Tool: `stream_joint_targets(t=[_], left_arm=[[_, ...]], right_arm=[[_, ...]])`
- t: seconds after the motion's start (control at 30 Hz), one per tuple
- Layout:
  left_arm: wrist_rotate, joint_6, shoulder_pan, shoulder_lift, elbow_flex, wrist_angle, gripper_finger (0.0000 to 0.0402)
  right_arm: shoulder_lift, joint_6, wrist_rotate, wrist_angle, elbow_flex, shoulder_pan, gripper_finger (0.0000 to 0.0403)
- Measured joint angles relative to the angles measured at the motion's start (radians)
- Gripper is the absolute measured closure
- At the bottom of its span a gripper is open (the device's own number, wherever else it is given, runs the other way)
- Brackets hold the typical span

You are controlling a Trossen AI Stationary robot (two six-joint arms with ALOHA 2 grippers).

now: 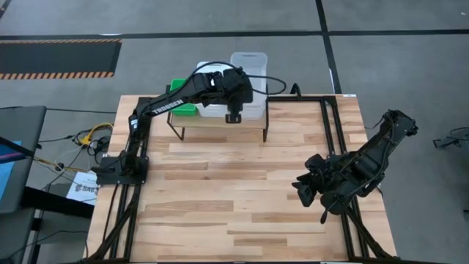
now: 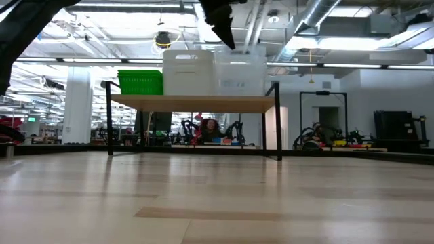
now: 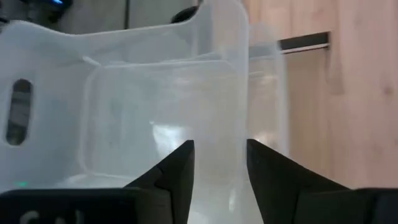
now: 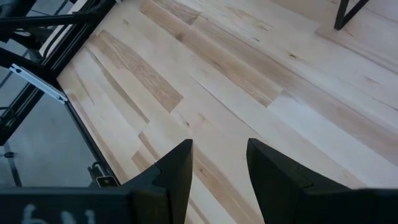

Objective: Stack baskets on shelf by color
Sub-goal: Stack the transparent bin on top of the transparent bin on the shelf

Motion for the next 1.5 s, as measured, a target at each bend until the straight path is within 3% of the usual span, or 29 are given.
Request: stream_joint_targets(t=[0.23,0.5,0.7,0.9,1.0,1.2,1.5], left_arm=[[0.017,-0.058,-0.031,-0.007,-0.002,-0.084,0.0269],[0.014,-0.096,-0.094,-0.052,-0.001,-0.073,0.0269],[0.014,-0.192,-0.134,-0.149,0.0,-0.079,0.0269],[0.019,-0.211,-0.148,-0.251,0.0,-0.071,0.0269],[0.06,-0.209,-0.129,-0.274,0.001,-0.071,0.0269],[0.297,-0.154,-0.073,-0.268,-0.046,0.004,0.0269],[0.371,-0.09,0.007,-0.263,-0.283,0.228,0.0269]], right_arm=[[0.0,0.001,0.0,0.001,0.0,0.0,0.0228],[0.0,0.001,0.007,0.002,0.0,-0.016,0.0228],[0.0,-0.013,0.029,0.067,0.0,-0.07,0.0228],[0.0,-0.136,0.06,0.152,0.0,-0.18,0.0228],[0.0,-0.2,0.059,0.179,0.0,-0.241,0.0228],[0.0,-0.27,0.056,0.182,0.0,-0.377,0.0228],[-0.009,-0.466,0.057,0.18,0.0,-0.578,0.0228]])
